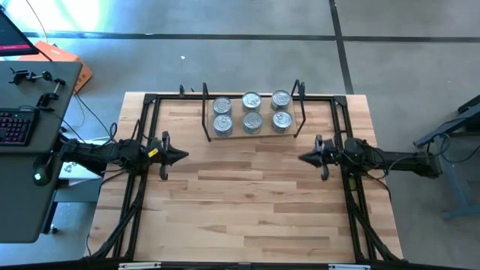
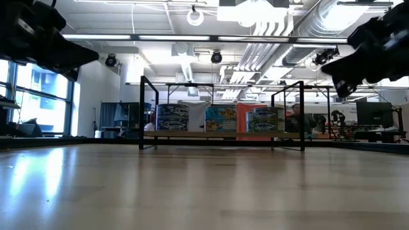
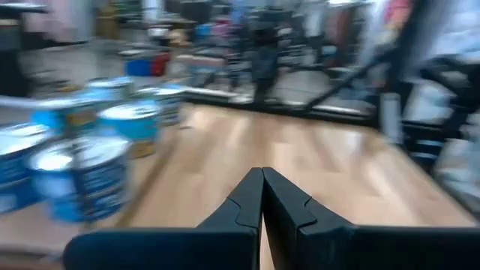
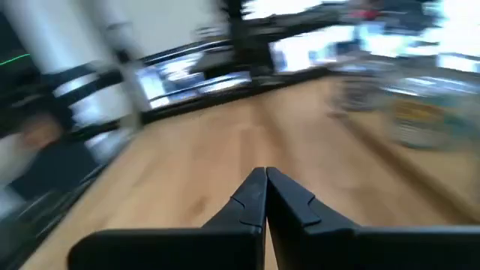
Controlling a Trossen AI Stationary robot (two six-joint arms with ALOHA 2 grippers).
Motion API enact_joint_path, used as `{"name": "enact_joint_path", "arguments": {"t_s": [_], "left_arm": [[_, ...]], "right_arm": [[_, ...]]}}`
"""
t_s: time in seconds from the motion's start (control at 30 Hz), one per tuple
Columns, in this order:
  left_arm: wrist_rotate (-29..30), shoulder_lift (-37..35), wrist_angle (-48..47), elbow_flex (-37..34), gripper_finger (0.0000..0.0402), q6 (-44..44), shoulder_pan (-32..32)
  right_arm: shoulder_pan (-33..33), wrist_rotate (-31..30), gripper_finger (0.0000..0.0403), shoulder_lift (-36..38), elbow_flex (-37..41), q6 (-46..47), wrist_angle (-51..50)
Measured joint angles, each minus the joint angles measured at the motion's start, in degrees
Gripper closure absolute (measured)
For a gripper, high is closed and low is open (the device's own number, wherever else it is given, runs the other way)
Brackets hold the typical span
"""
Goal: Stack canned seafood by type on shelf
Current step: Return to Home Position
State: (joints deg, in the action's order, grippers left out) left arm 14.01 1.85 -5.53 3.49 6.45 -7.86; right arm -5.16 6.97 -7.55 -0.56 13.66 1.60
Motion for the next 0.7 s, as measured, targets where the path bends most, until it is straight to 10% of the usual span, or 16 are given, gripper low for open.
{"name": "enact_joint_path", "arguments": {"t_s": [0.2,0.47,0.7], "left_arm": [[-8.74,-0.01,2.77,-1.27,0.0401,-1.12,0.0],[-8.54,2.24,6.79,-2.82,0.0401,-2.24,2.7],[-8.47,3.7,6.79,-2.82,0.0401,-3.55,3.37]], "right_arm": [[0.01,14.49,0.0403,0.17,0.0,-7.56,1.93],[-0.53,-3.8,0.0403,0.15,0.0,-2.97,-0.31],[0.83,-3.97,0.0403,0.11,0.02,-6.98,-0.39]]}}
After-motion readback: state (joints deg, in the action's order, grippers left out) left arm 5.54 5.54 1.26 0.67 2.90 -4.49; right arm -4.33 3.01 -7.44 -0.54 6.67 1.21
